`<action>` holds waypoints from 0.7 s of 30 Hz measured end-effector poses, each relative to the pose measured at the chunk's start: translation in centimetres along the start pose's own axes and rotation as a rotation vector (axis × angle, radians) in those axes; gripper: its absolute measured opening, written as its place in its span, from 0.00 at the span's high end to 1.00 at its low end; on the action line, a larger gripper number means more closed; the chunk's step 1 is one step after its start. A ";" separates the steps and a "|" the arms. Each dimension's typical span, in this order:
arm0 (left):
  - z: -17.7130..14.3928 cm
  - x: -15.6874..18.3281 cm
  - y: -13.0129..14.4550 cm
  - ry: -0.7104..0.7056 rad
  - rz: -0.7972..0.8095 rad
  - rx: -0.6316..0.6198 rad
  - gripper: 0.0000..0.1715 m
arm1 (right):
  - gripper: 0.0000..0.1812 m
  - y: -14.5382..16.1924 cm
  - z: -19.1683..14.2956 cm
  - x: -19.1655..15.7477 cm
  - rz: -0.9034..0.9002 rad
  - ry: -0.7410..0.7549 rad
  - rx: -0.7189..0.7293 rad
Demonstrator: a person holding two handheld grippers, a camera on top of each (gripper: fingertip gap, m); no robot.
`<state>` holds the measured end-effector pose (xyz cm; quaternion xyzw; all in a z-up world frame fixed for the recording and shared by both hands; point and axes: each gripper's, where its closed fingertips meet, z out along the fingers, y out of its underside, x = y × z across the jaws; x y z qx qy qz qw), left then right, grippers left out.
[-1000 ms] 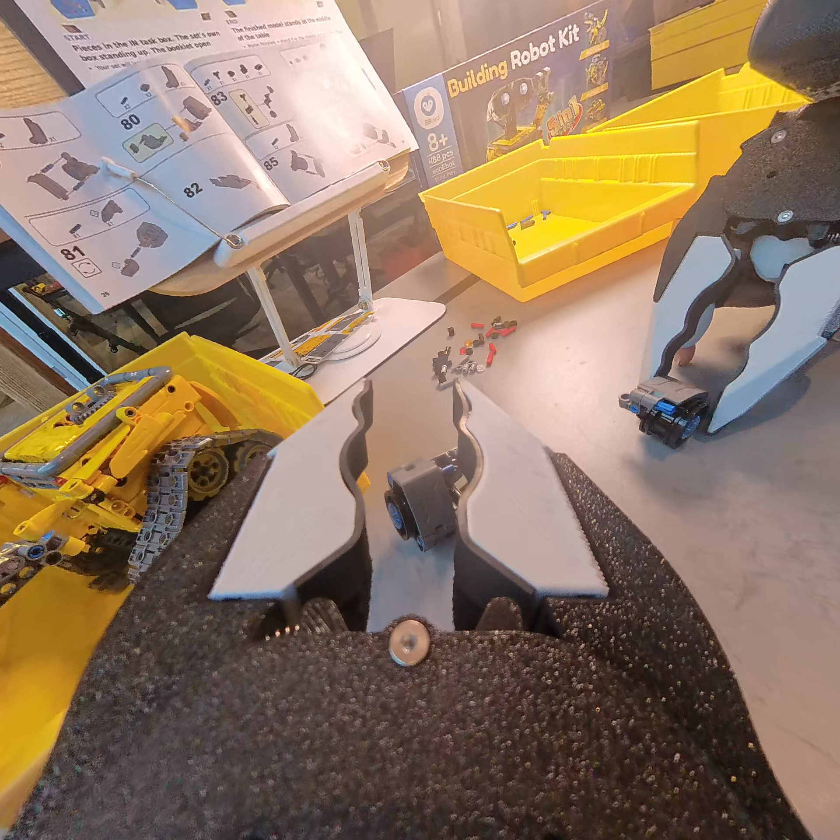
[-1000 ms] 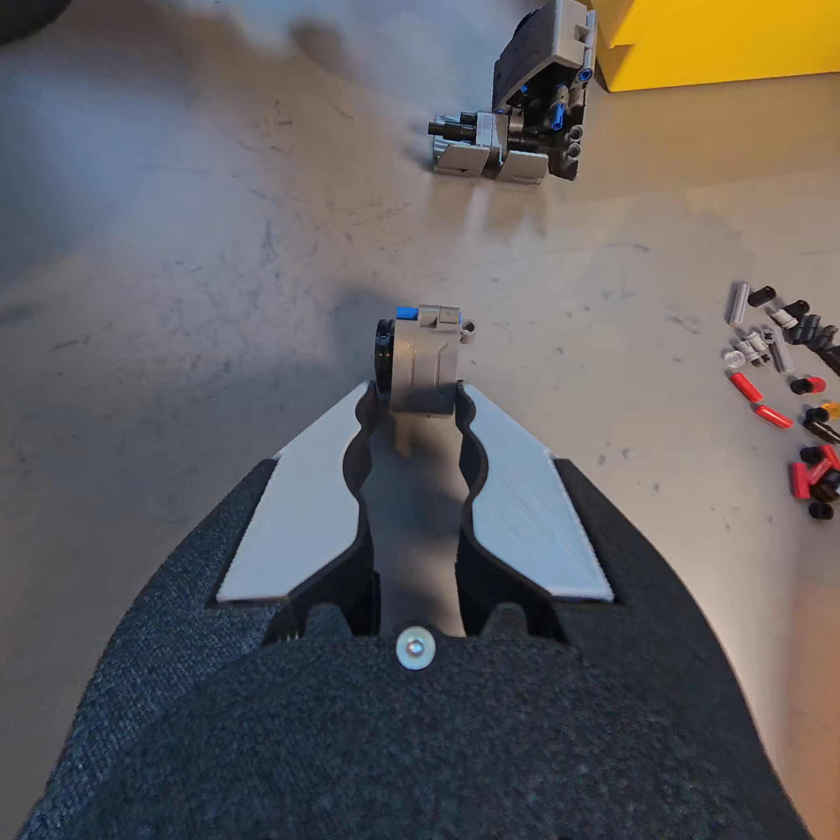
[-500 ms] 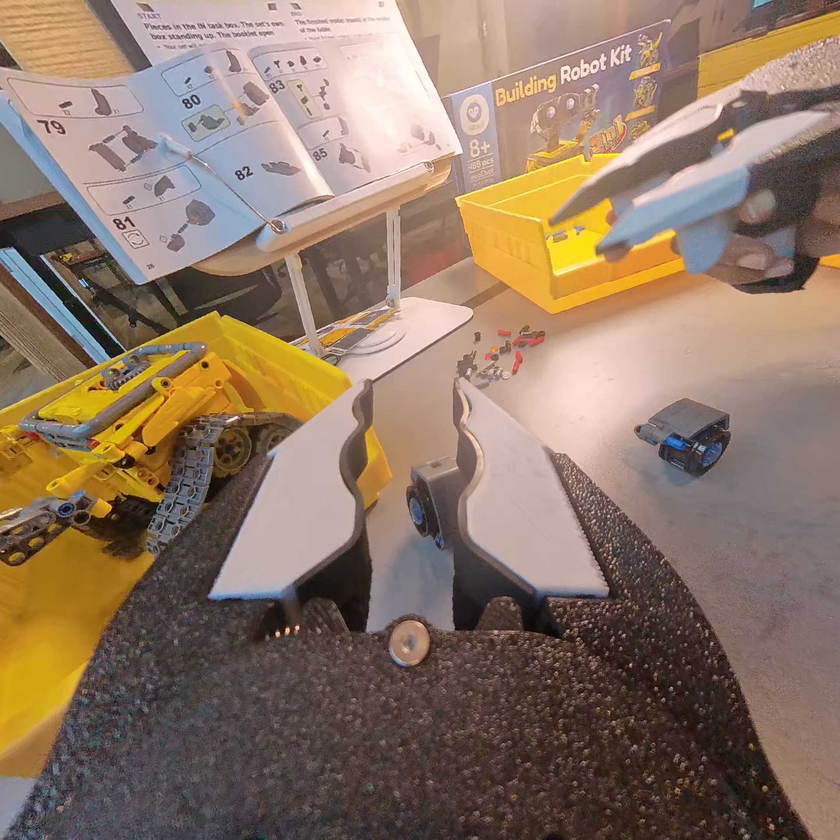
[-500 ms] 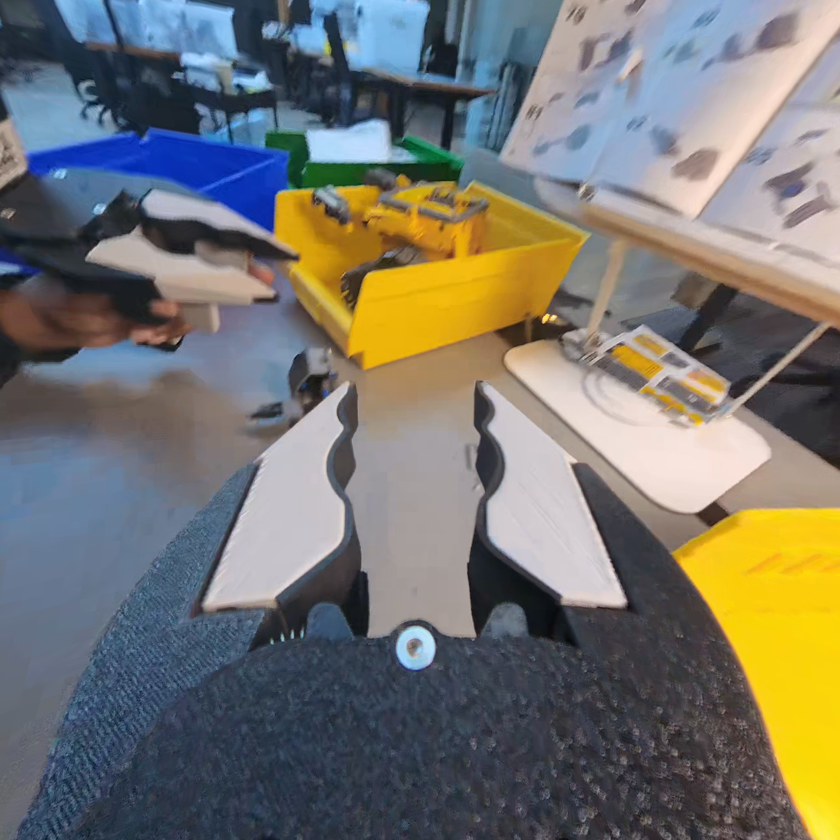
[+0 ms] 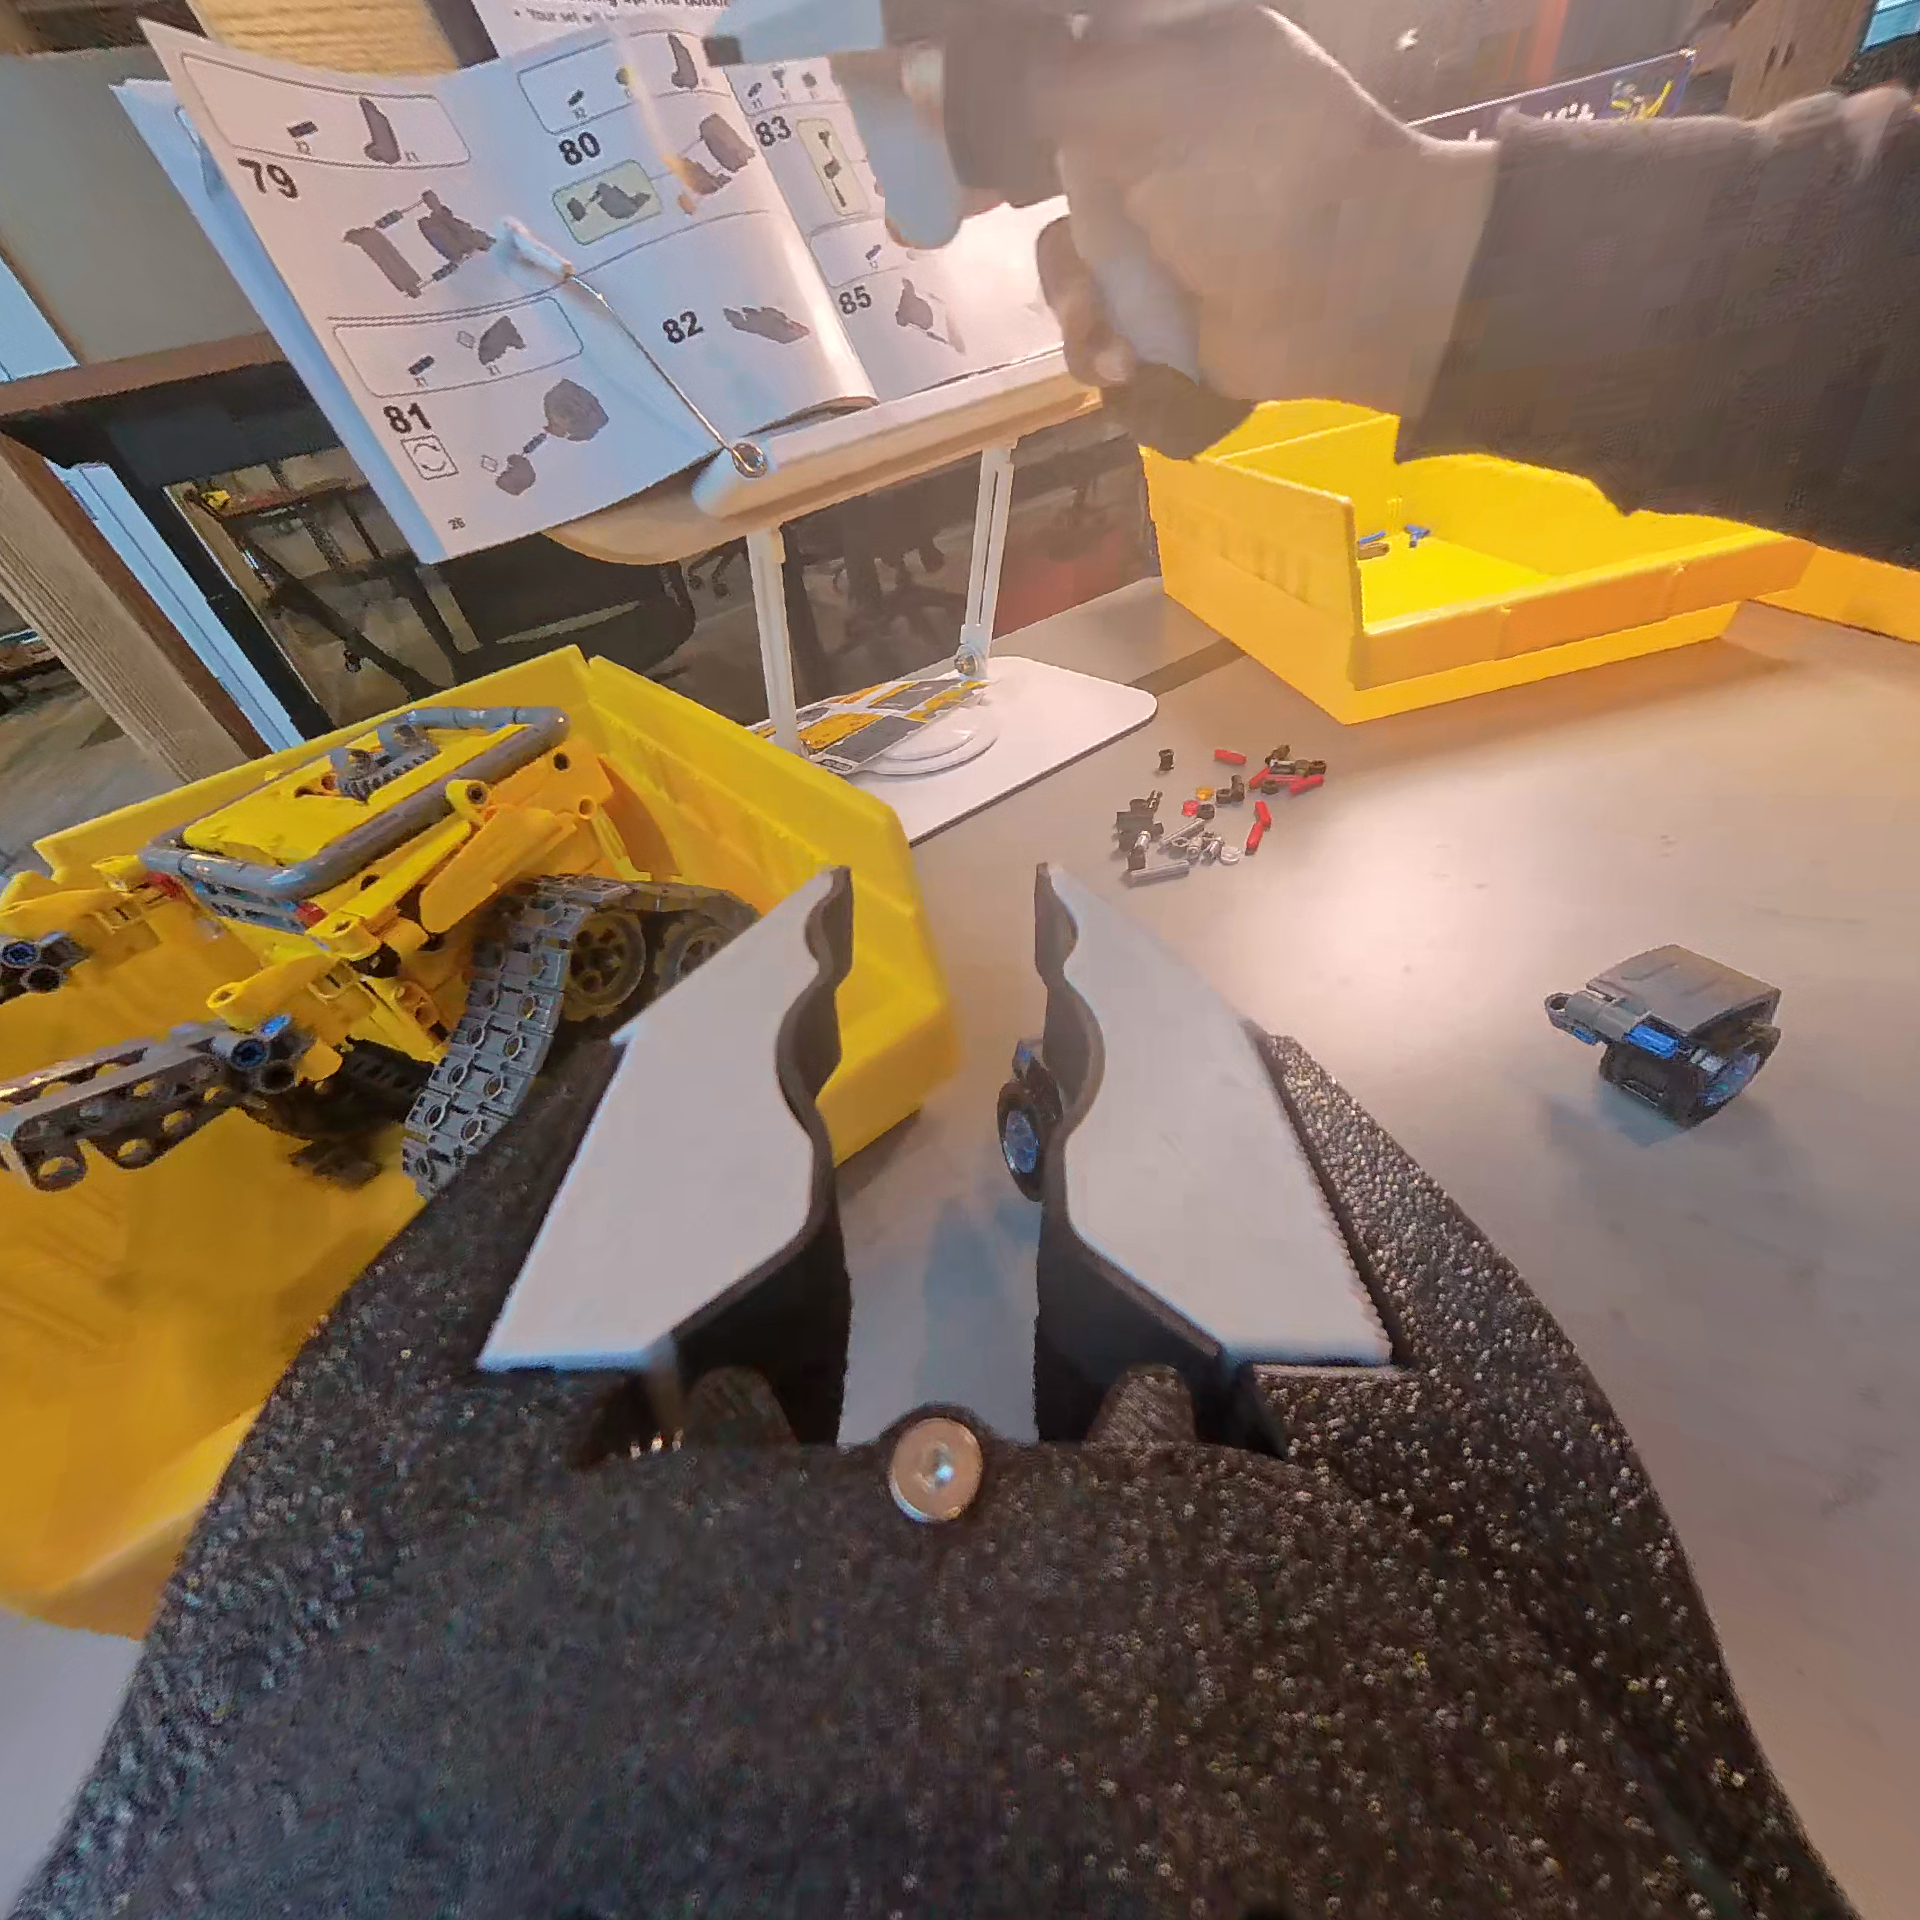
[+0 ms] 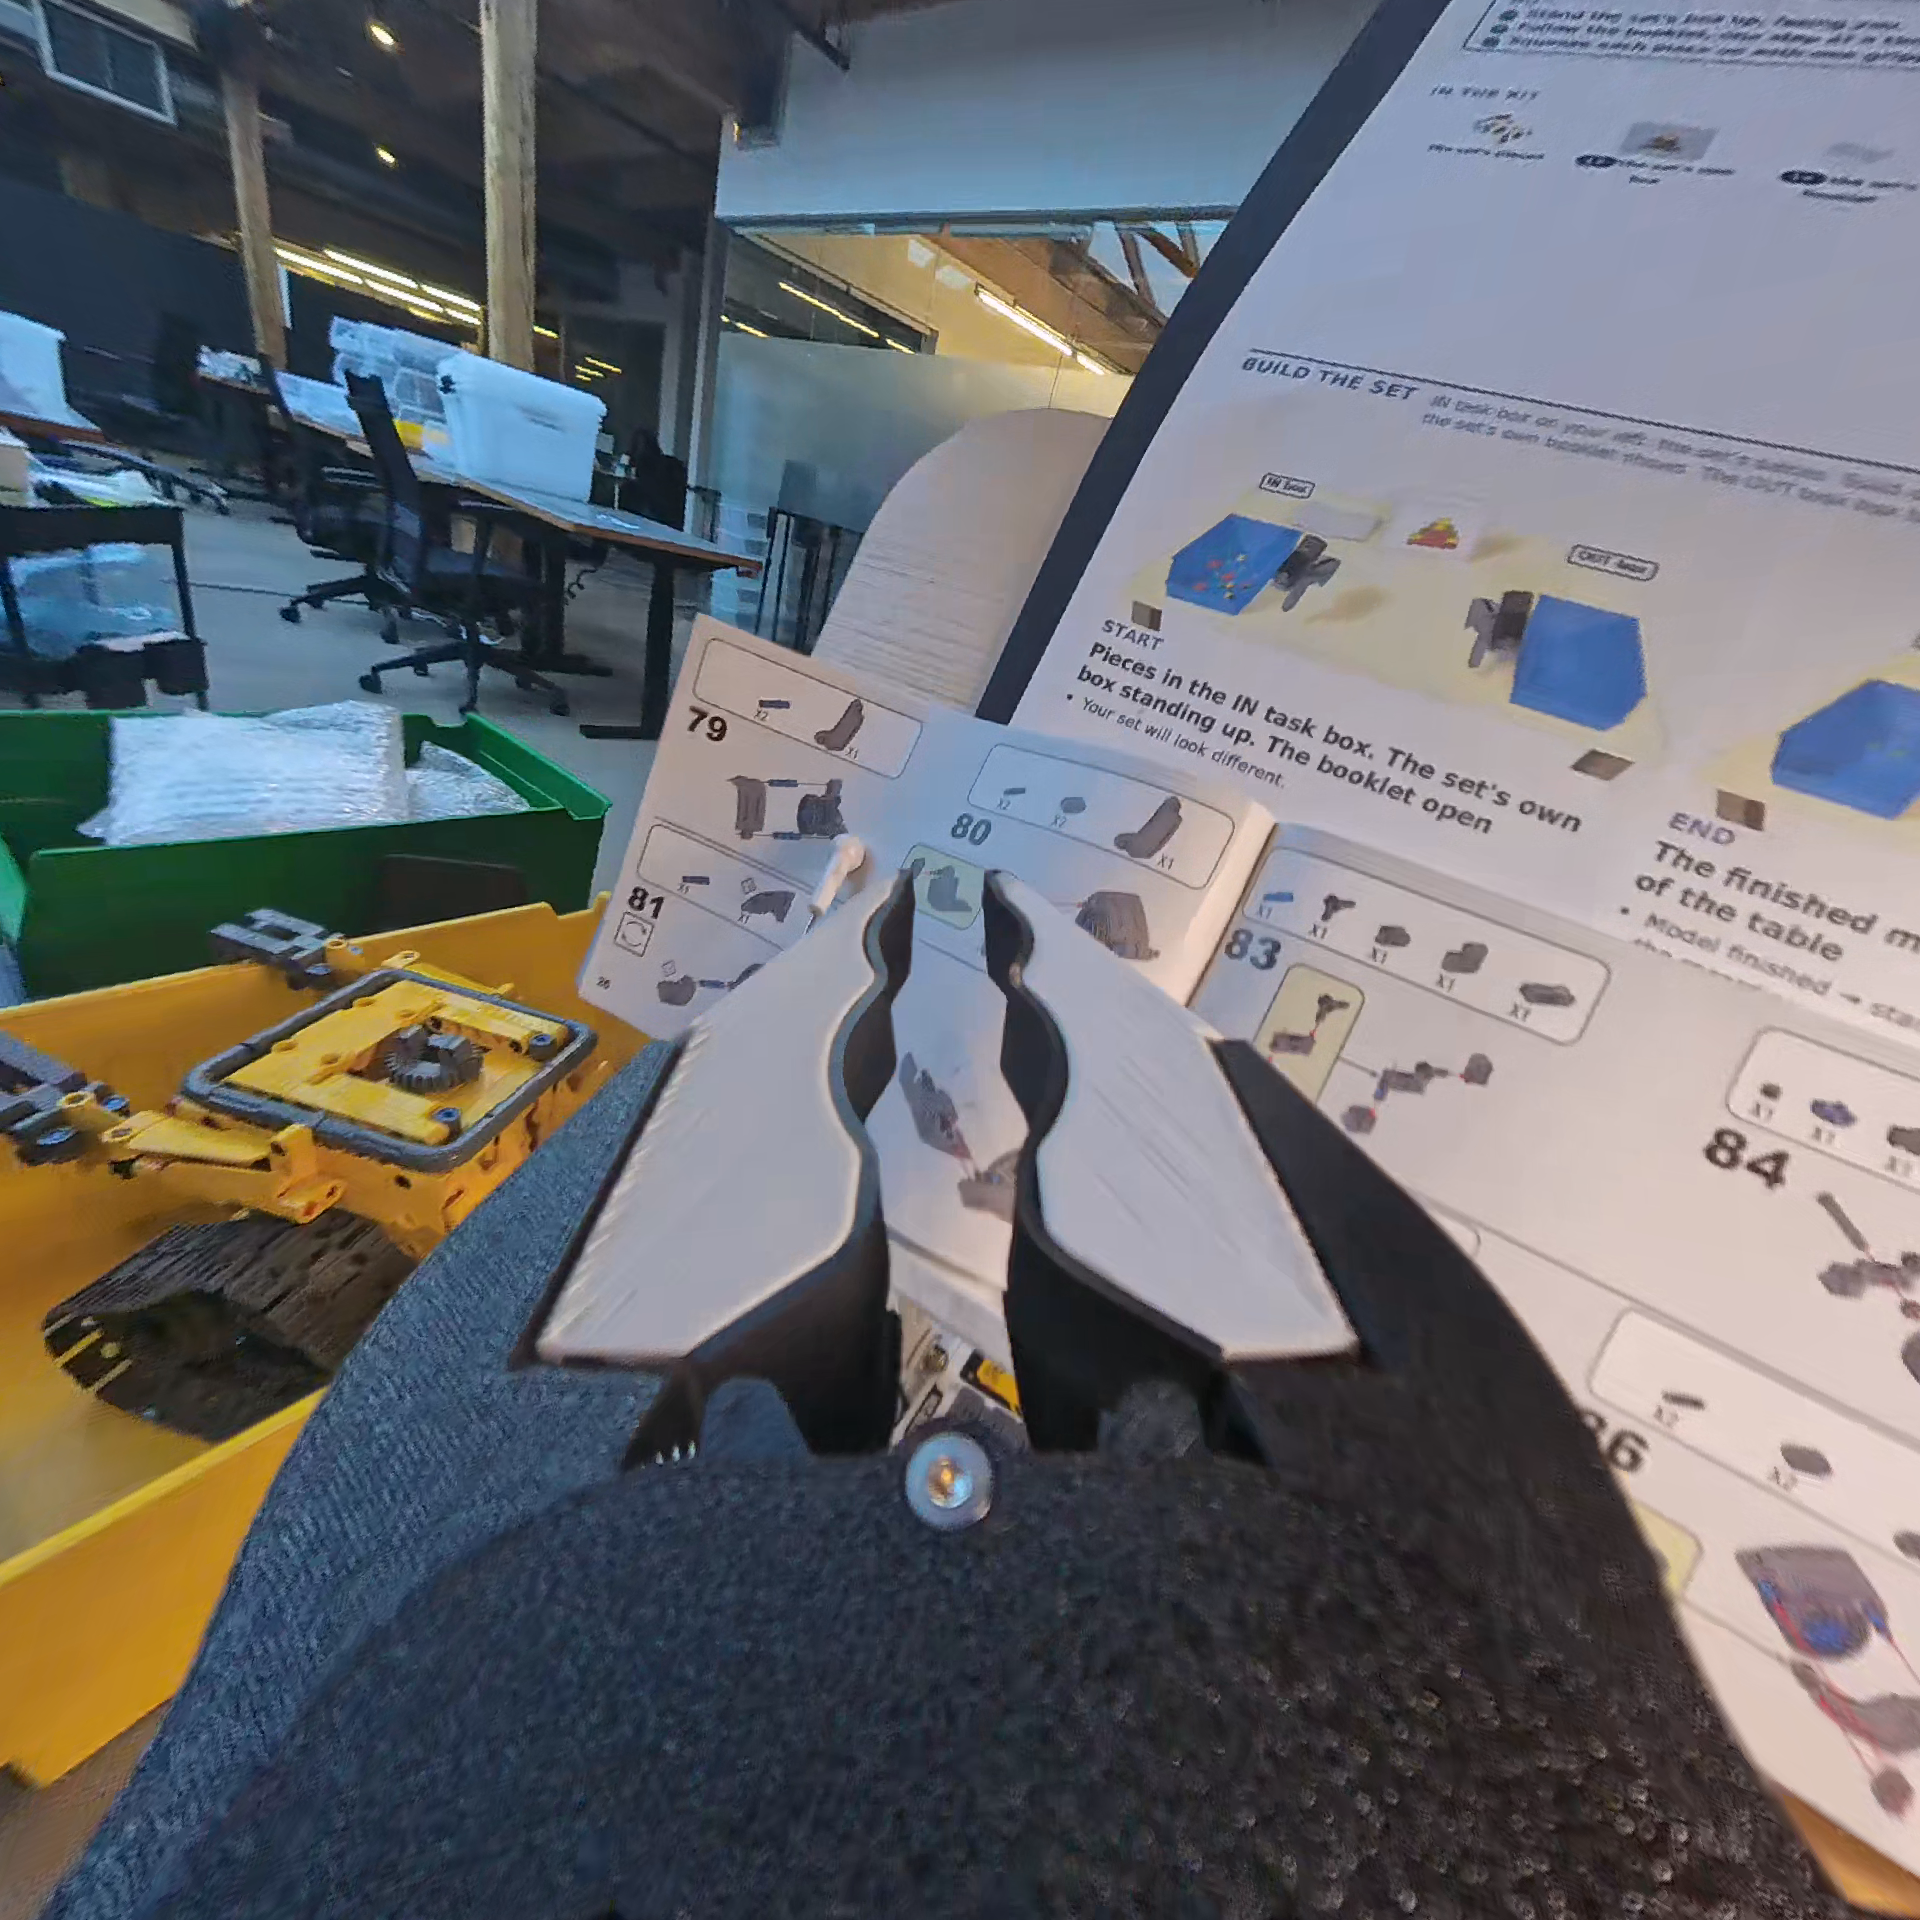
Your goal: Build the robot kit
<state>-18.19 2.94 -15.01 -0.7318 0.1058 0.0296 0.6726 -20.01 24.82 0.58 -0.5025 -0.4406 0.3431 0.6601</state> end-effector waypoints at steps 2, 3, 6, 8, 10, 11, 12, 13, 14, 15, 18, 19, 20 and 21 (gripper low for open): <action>0.0 0.0 0.0 0.003 -0.009 0.001 0.80 | 0.97 0.2 1.6 0.3 -0.028 0.019 -0.015; 0.0 -0.1 0.0 0.005 -0.012 0.002 0.80 | 0.99 0.4 2.2 0.4 -0.041 0.030 -0.026; 0.0 0.0 0.0 0.010 -0.017 0.003 0.80 | 1.00 1.2 3.2 0.6 -0.060 0.062 -0.054; 0.0 0.0 0.0 0.009 -0.018 0.002 0.80 | 1.00 1.9 3.5 0.7 -0.044 0.077 -0.077; 0.0 -0.1 0.0 0.009 -0.020 0.002 0.80 | 1.00 2.5 3.6 0.9 -0.034 0.087 -0.089; 0.0 -0.1 0.0 0.009 -0.021 0.003 0.80 | 1.00 2.6 3.6 1.0 -0.033 0.088 -0.089; 0.0 0.0 0.0 0.009 -0.021 0.003 0.80 | 1.00 2.7 3.5 1.0 -0.031 0.086 -0.086; 0.0 0.0 0.1 0.009 -0.021 0.001 0.80 | 1.00 2.7 3.5 1.0 -0.031 0.086 -0.089; 0.1 0.0 0.1 0.010 -0.021 -0.001 0.80 | 1.00 2.7 3.4 1.0 -0.032 0.085 -0.089; 0.1 0.1 0.2 0.012 -0.021 -0.003 0.80 | 1.00 2.7 3.4 1.0 -0.034 0.084 -0.090; 0.2 0.2 0.3 0.015 -0.019 -0.007 0.80 | 1.00 2.8 3.4 1.1 -0.041 0.082 -0.091; 0.2 0.2 0.3 0.016 -0.018 -0.008 0.80 | 1.00 2.7 3.4 1.1 -0.043 0.083 -0.091; 0.2 0.2 0.4 0.016 -0.017 -0.009 0.80 | 1.00 2.7 3.4 1.1 -0.045 0.083 -0.090; 0.2 0.2 0.4 0.015 -0.017 -0.009 0.80 | 1.00 2.7 3.3 1.1 -0.046 0.084 -0.089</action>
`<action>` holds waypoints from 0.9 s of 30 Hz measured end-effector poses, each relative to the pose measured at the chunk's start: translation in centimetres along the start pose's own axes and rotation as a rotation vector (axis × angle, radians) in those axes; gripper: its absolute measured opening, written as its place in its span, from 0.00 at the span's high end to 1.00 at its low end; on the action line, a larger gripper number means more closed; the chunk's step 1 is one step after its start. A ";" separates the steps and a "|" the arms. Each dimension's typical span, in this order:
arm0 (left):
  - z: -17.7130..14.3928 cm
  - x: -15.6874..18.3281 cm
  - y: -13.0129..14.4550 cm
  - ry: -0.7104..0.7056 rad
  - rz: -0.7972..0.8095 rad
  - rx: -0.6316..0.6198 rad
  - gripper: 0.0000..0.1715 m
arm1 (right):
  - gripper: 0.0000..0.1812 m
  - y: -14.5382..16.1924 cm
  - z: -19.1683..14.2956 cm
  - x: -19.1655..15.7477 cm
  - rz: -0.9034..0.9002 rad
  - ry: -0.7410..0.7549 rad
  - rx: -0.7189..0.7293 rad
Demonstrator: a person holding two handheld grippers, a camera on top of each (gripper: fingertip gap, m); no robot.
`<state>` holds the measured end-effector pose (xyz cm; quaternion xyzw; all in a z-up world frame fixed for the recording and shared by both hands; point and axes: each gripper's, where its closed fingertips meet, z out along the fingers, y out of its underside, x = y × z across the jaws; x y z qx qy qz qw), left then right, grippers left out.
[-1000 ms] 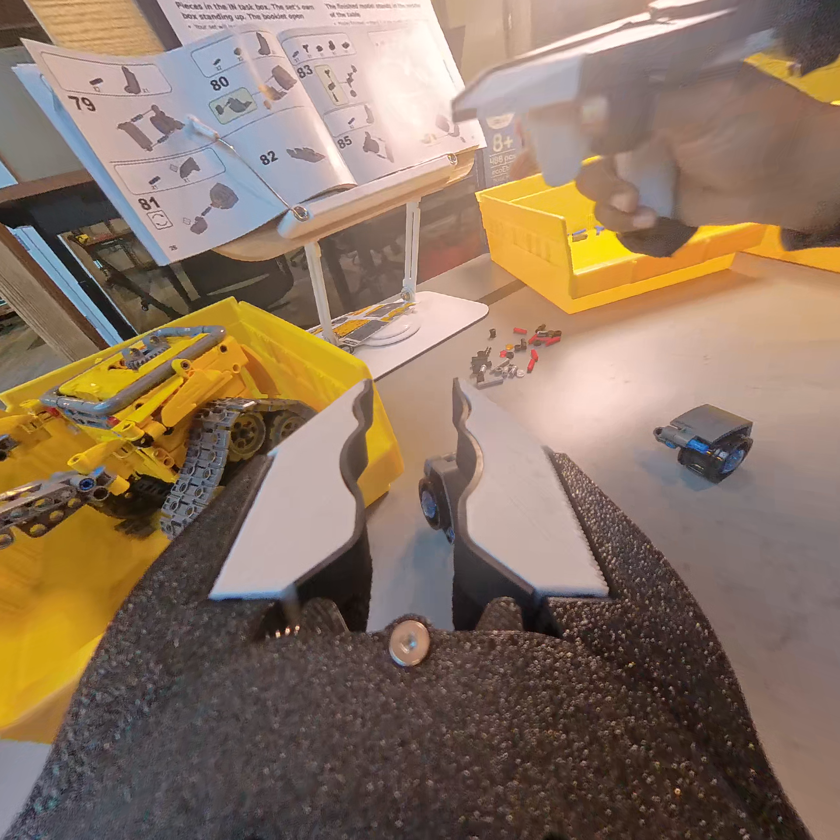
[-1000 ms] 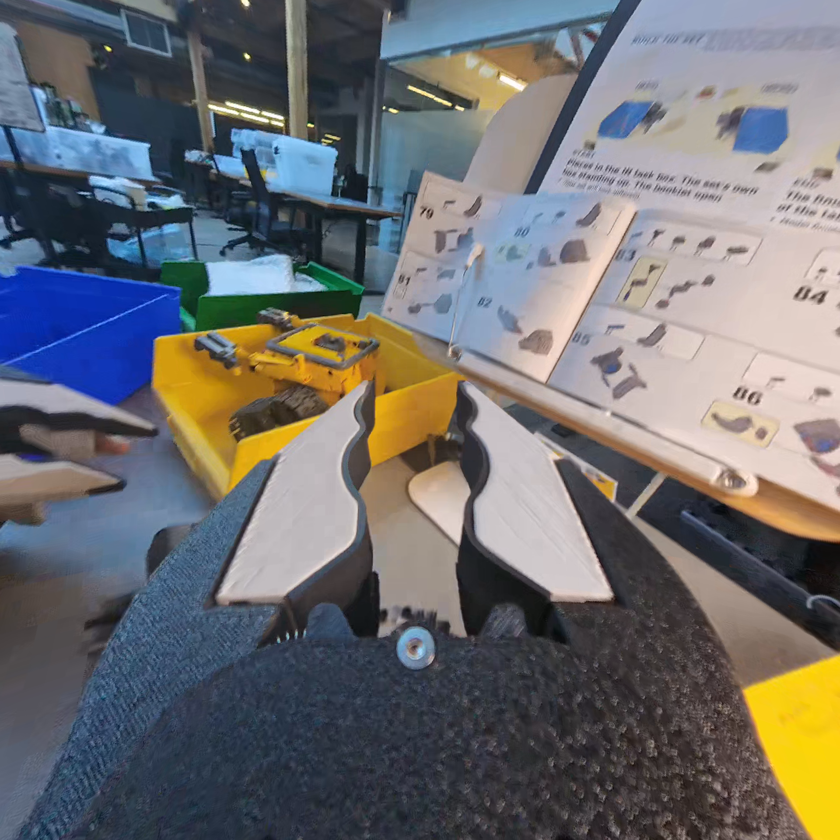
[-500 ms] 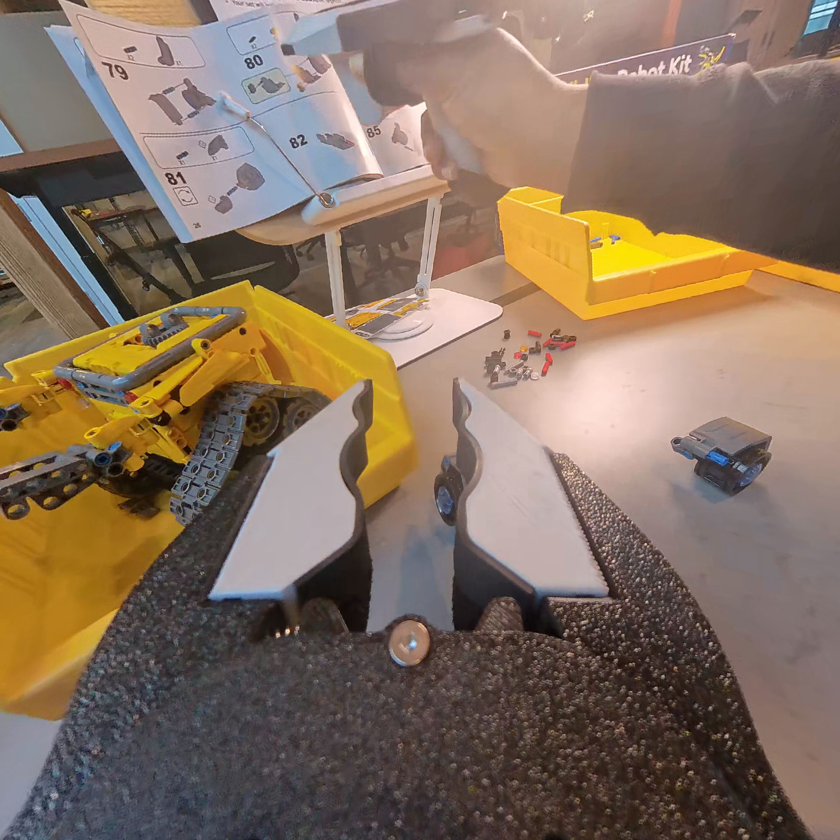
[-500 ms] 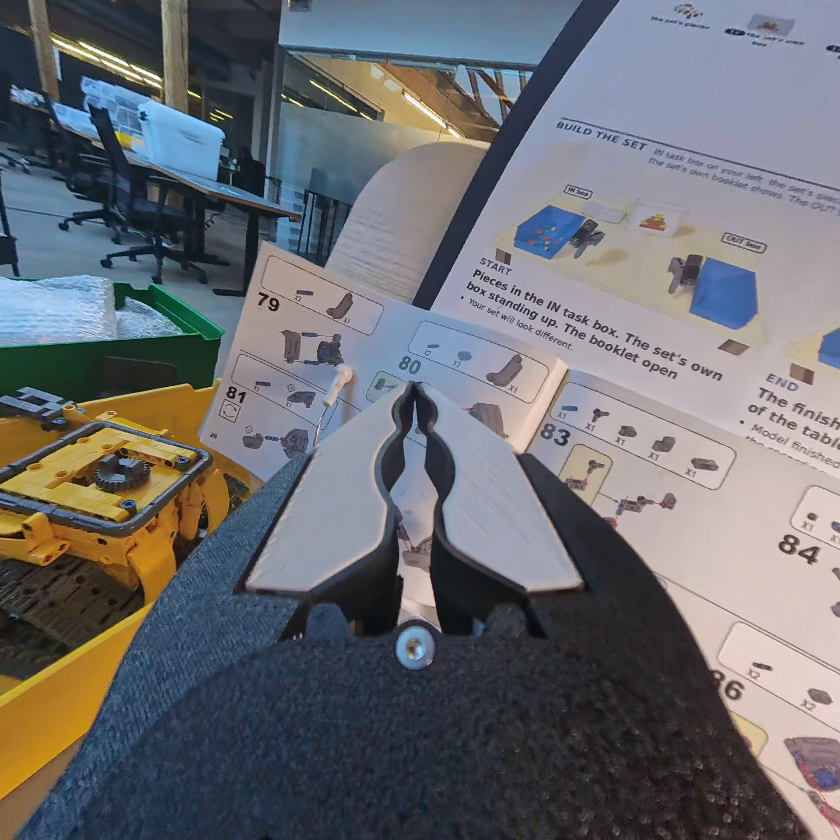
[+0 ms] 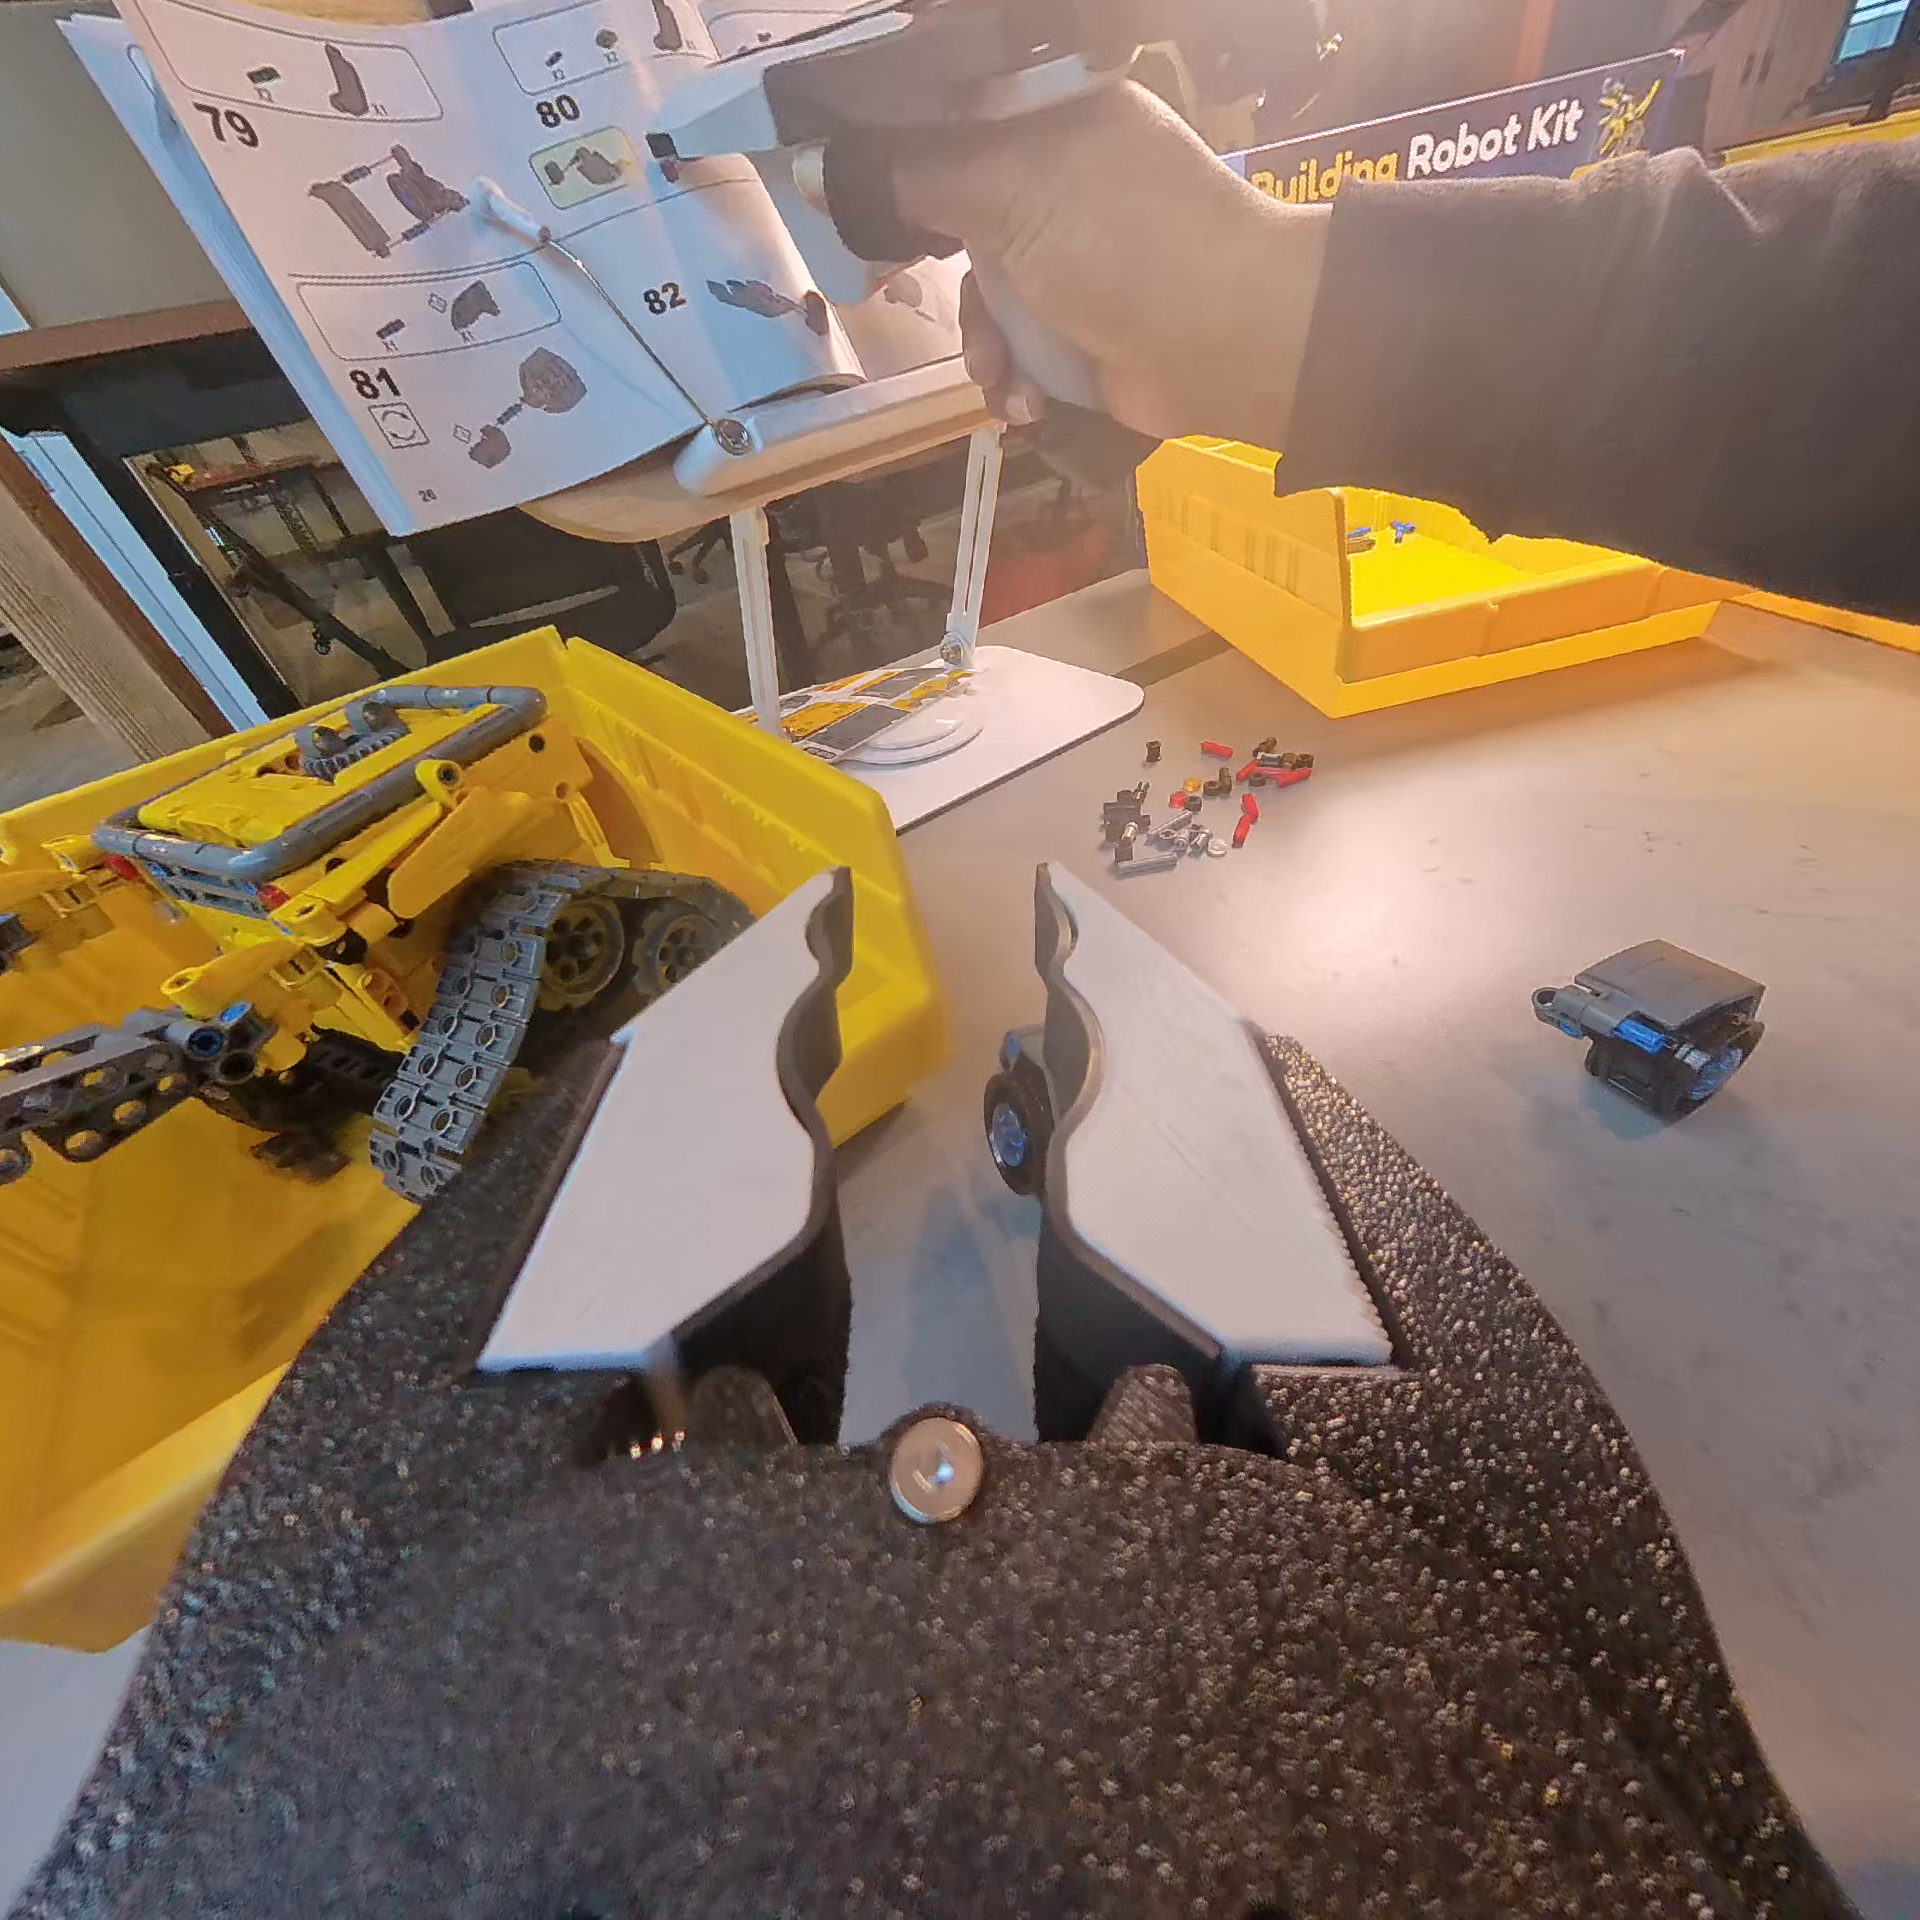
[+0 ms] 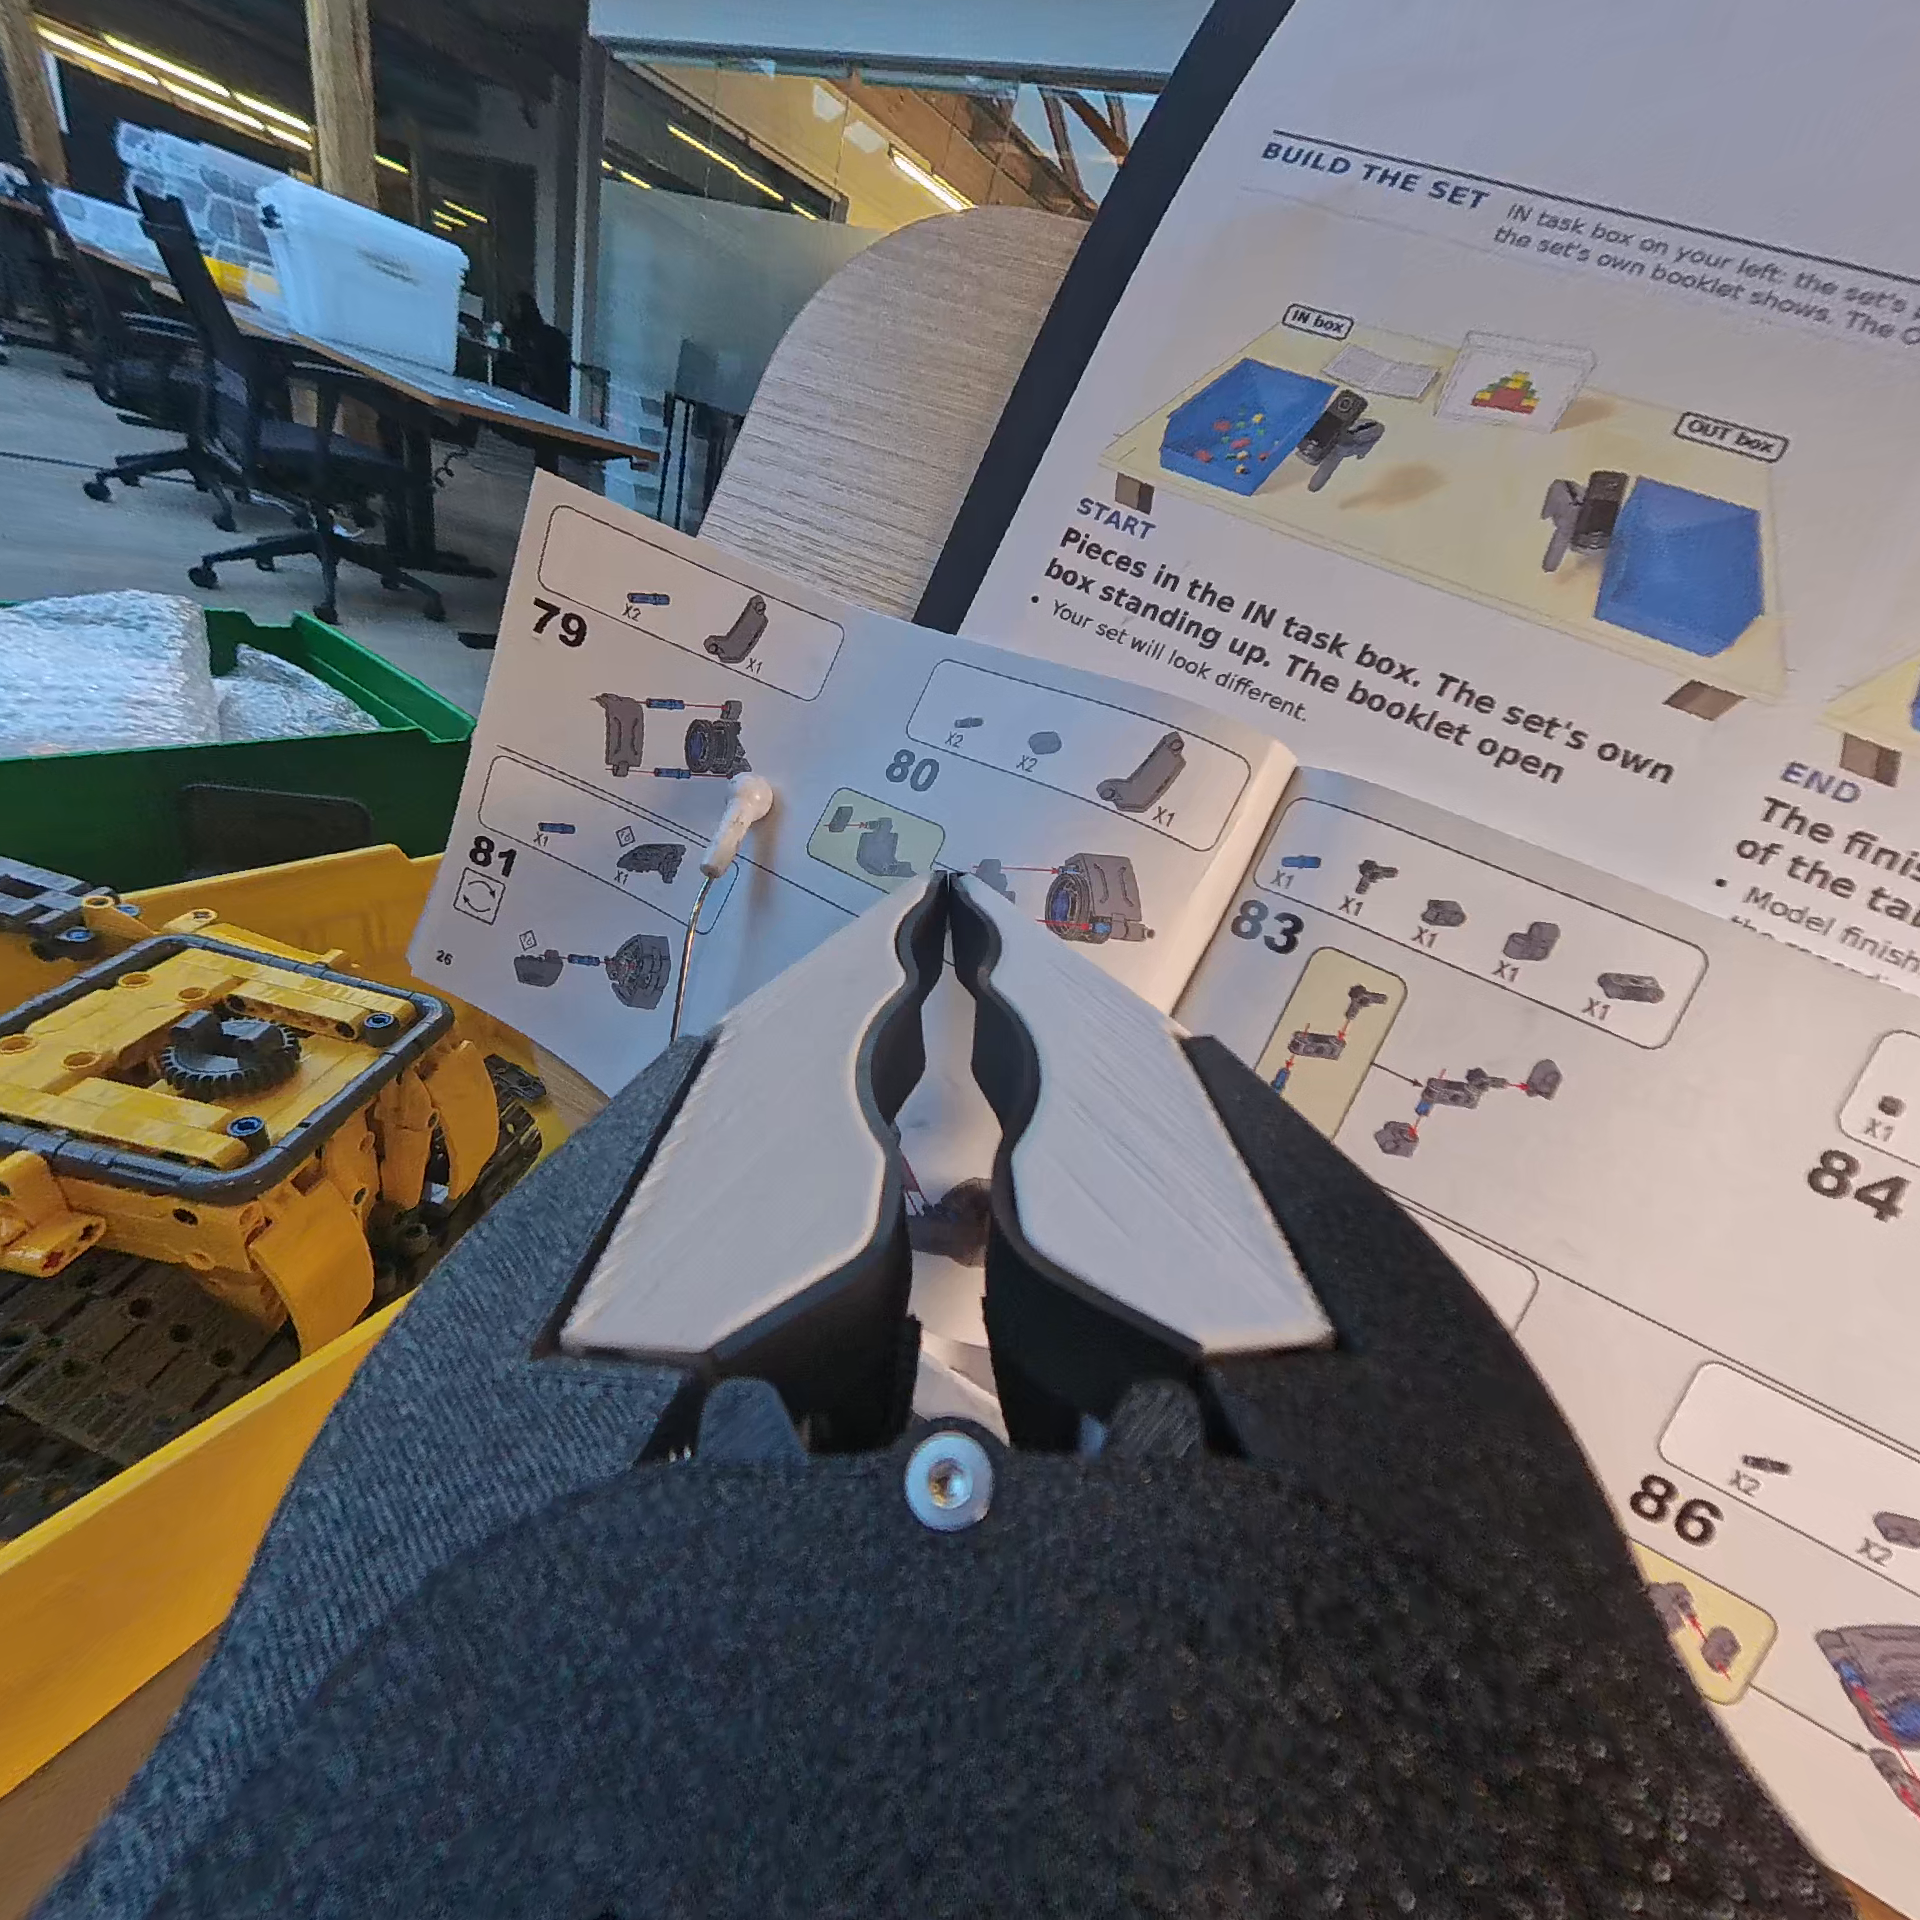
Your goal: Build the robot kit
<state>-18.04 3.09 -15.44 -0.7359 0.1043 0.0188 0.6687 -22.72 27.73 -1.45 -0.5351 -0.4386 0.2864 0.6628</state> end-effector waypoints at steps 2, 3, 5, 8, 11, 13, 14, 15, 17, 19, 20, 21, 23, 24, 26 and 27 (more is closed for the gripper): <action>0.0 -0.1 0.0 -0.001 -0.003 0.002 0.80 | 1.00 0.0 -0.1 0.1 0.001 0.002 0.002; 0.0 -0.1 0.0 -0.001 -0.005 0.003 0.80 | 1.00 0.1 -0.1 0.1 0.002 0.002 0.003; 0.0 -0.1 0.0 0.000 -0.006 0.003 0.80 | 1.00 0.1 -0.1 0.2 0.005 0.003 0.005; 0.0 0.0 0.0 0.003 -0.005 0.002 0.80 | 1.00 0.1 -0.1 0.2 0.003 0.003 0.005; 0.0 0.0 -0.1 0.002 -0.006 0.003 0.80 | 1.00 0.1 -0.2 0.2 0.003 0.002 0.005; 0.0 0.0 0.0 0.002 -0.006 0.002 0.80 | 1.00 0.1 -0.2 0.3 0.006 -0.001 0.005; 0.0 0.0 0.0 0.001 -0.006 0.001 0.80 | 1.00 0.1 -0.2 0.3 0.006 -0.001 0.005; 0.0 0.0 0.0 0.001 -0.005 0.001 0.80 | 1.00 0.1 -0.2 0.3 0.005 -0.002 0.005; 0.0 0.0 0.0 0.002 -0.005 0.000 0.80 | 1.00 0.0 -0.2 0.3 0.005 -0.002 0.007; 0.0 0.0 0.0 0.002 -0.005 0.000 0.80 | 1.00 0.1 -0.2 0.3 0.008 -0.004 0.007; 0.0 0.0 0.0 0.002 -0.005 0.000 0.80 | 1.00 0.0 -0.2 0.3 0.009 -0.004 0.008; 0.0 0.0 0.0 0.002 -0.005 0.000 0.80 | 1.00 0.0 -0.2 0.3 0.008 -0.004 0.008; 0.1 0.0 0.0 0.002 -0.005 -0.001 0.80 | 1.00 0.1 -0.2 0.3 0.006 -0.005 0.008; 0.1 0.0 0.0 0.002 -0.005 -0.001 0.80 | 1.00 0.1 -0.2 0.3 0.007 -0.006 0.007; 0.0 0.0 0.0 0.002 -0.006 0.000 0.80 | 1.00 0.1 -0.3 0.4 0.013 -0.008 0.006; 0.0 0.0 -0.1 0.002 -0.006 0.000 0.80 | 1.00 0.1 -0.4 0.5 0.016 -0.009 0.005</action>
